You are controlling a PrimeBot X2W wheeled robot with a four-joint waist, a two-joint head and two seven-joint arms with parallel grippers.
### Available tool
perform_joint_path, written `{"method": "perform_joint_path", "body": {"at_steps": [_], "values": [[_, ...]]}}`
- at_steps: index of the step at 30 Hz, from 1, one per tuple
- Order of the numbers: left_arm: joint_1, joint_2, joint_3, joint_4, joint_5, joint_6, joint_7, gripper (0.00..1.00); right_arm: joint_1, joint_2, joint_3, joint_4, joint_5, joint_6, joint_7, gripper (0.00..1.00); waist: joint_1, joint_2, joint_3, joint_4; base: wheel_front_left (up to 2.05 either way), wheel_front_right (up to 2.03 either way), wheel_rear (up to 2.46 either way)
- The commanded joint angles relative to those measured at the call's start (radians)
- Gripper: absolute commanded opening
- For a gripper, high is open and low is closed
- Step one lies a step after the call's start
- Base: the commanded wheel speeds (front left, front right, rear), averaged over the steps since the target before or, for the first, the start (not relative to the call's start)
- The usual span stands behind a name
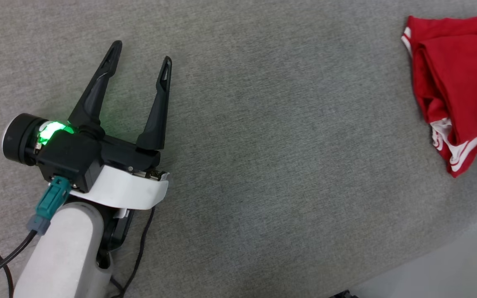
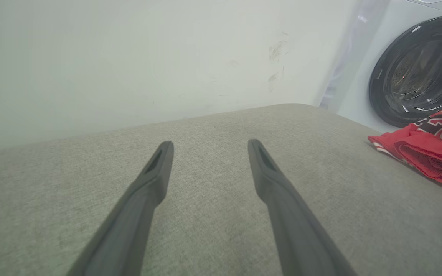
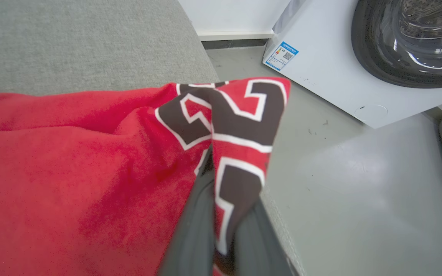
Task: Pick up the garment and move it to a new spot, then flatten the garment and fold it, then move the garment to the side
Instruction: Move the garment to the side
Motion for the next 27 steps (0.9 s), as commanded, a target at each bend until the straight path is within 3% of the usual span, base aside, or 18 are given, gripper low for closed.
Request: {"method": "perform_joint_path", "body": {"at_steps": [1,2,6,13,20,27], "values": [[-0.011,0.001,-0.002,-0.005,0.003,0.001,-0.001,1.0,-0.016,0.016,-0.041,0.039,-0.035,-0.001,-0.028,0.35,-0.0002,0.0,0.009,0.012,0.0,0.0,0.0],[-0.011,0.003,-0.003,-0.003,0.006,0.003,0.001,1.0,-0.017,0.02,-0.069,0.061,-0.059,-0.001,-0.044,1.0,-0.0002,0.0,0.008,0.014,0.0,0.0,0.0],[0.0,0.005,-0.001,0.011,0.009,0.011,-0.011,1.0,-0.017,0.03,-0.178,0.12,-0.142,-0.001,-0.106,1.0,-0.0002,0.0,-0.018,0.022,0.0,0.0,0.0],[0.045,-0.022,-0.003,0.063,-0.018,0.025,-0.057,1.0,0.04,0.038,-0.249,0.126,-0.198,-0.001,-0.175,1.0,-0.0002,0.0,-0.127,0.033,0.0,0.0,0.0],[0.145,-0.064,0.011,0.145,-0.065,0.059,-0.106,1.0,0.181,0.084,-0.187,0.028,-0.166,-0.001,-0.21,1.0,-0.0002,0.0,-0.303,0.06,0.0,0.0,0.0],[0.277,-0.102,0.034,0.21,-0.122,0.095,-0.127,1.0,0.436,0.181,-0.097,-0.21,-0.081,-0.001,-0.157,1.0,-0.0002,0.0,-0.451,0.116,0.0,0.0,0.0]]}}
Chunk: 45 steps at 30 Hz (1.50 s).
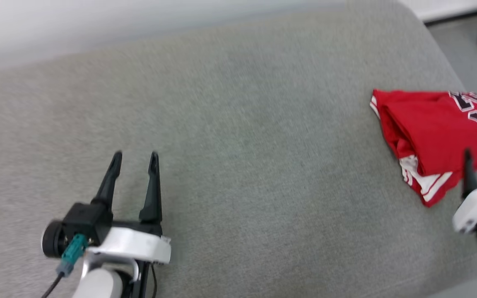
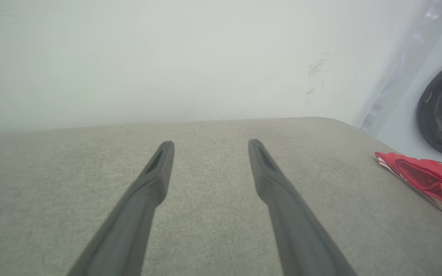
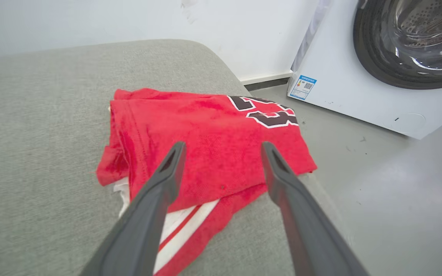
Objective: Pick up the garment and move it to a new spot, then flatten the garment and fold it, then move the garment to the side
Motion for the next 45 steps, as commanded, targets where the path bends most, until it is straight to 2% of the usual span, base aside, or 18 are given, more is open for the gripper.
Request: {"method": "perform_joint_path", "body": {"at_steps": [1,9,19,25,31,45], "values": [[0.022,-0.007,0.004,0.009,-0.006,0.004,-0.007,1.0,0.048,0.014,0.012,-0.04,0.01,-0.001,0.009,1.0,0.0001,0.0,-0.084,0.05,0.0,0.0,0.0],[0.1,-0.021,0.019,0.05,-0.037,0.025,-0.016,1.0,0.281,0.115,0.103,-0.33,0.097,-0.001,0.096,1.0,0.0001,0.0,-0.176,0.139,0.0,0.0,0.0],[0.157,0.005,0.048,0.101,-0.032,0.05,-0.025,1.0,0.403,0.145,0.22,-0.526,0.116,-0.001,0.109,1.0,0.0001,0.0,-0.27,0.235,0.0,0.0,0.0],[0.194,0.024,0.048,0.119,-0.028,0.053,-0.026,1.0,0.468,0.149,0.243,-0.596,0.099,-0.001,0.113,1.0,0.0001,0.0,-0.304,0.248,0.0,0.0,0.0],[0.211,0.013,0.033,0.16,-0.037,0.041,-0.03,1.0,0.521,0.15,0.264,-0.641,0.09,-0.001,0.121,1.0,0.0001,0.0,-0.332,0.249,0.0,0.0,0.0],[0.183,0.002,0.023,0.198,-0.044,0.036,-0.033,1.0,0.519,0.151,0.28,-0.653,0.09,-0.001,0.125,1.0,0.0001,0.0,-0.334,0.249,0.0,0.0,0.0]]}}
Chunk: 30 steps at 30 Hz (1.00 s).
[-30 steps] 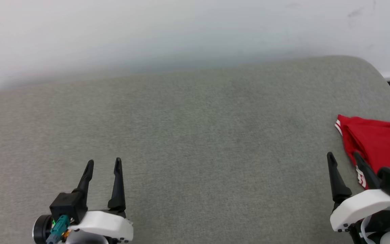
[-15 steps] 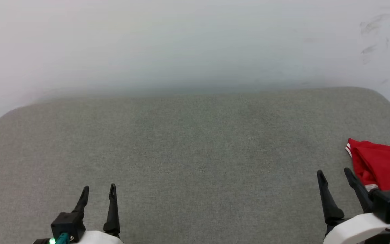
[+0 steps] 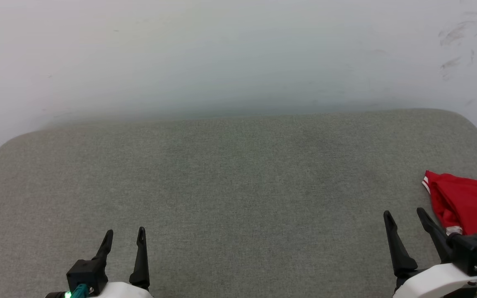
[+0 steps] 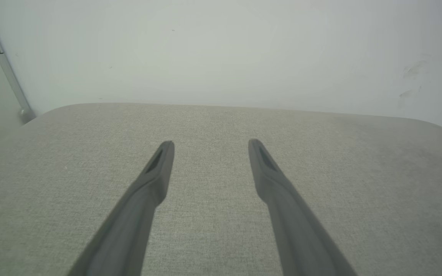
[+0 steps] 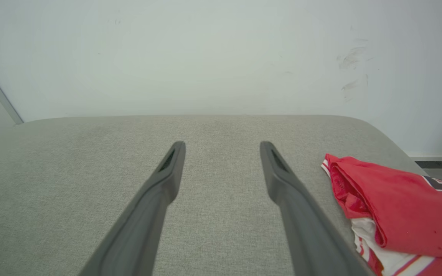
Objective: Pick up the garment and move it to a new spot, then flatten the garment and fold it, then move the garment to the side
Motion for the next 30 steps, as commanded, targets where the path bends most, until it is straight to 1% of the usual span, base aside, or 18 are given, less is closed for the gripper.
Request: {"method": "perform_joint_path", "body": {"at_steps": [1,13,14,16,30], "values": [[-0.012,-0.003,-0.002,0.003,0.002,-0.003,-0.004,1.0,-0.009,0.004,0.001,0.003,-0.002,-0.001,-0.004,1.0,0.0001,0.0,0.002,-0.001,0.0,0.0,0.0],[-0.031,-0.011,-0.003,0.02,0.003,-0.009,-0.009,1.0,-0.02,-0.003,0.003,0.018,0.0,-0.001,-0.01,1.0,0.0001,0.0,0.007,0.0,0.0,0.0,0.0],[-0.018,-0.009,-0.001,0.021,-0.001,-0.008,-0.003,0.0,-0.005,0.0,0.003,0.018,0.003,0.0,-0.009,0.0,0.0001,0.0,0.007,-0.001,0.0,0.0,0.0],[-0.007,-0.015,-0.002,0.038,-0.006,-0.009,-0.001,0.0,0.003,0.0,0.003,0.039,0.007,0.0,-0.009,0.0,0.0001,0.0,0.008,-0.001,0.0,0.0,0.0],[-0.037,-0.047,0.063,0.045,-0.232,-0.059,0.069,0.0,-0.043,-0.004,-0.009,0.101,0.29,0.0,-0.005,0.0,0.0001,0.0,0.015,0.005,0.0,0.0,0.0]]}}
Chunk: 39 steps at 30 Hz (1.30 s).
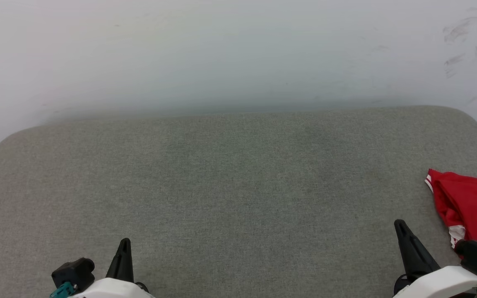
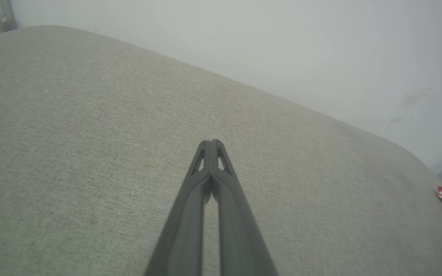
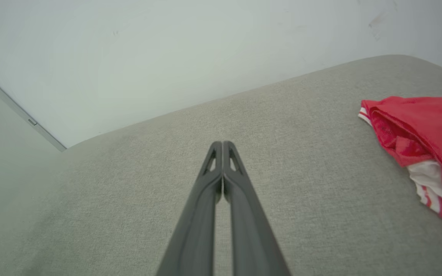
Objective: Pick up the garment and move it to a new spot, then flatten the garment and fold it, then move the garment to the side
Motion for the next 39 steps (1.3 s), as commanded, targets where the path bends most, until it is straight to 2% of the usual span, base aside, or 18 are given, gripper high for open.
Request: {"method": "perform_joint_path", "body": {"at_steps": [1,17,39], "values": [[-0.03,0.001,0.016,-0.012,-0.03,-0.009,0.006,0.0,-0.037,-0.004,-0.004,-0.005,0.037,0.0,0.003,0.0,0.0,-0.0001,0.001,0.0,0.0,0.0,0.0],[-0.058,-0.03,0.076,-0.009,-0.245,-0.057,0.071,0.0,-0.081,-0.006,-0.018,0.054,0.302,0.0,0.008,0.0,-0.0001,-0.0001,0.009,0.007,0.0,0.0,0.0],[-0.089,-0.065,0.145,-0.004,-0.486,-0.112,0.145,0.0,-0.131,-0.007,-0.036,0.121,0.598,0.0,0.015,0.0,-0.0001,-0.0001,0.021,0.017,0.0,0.0,0.0]]}}
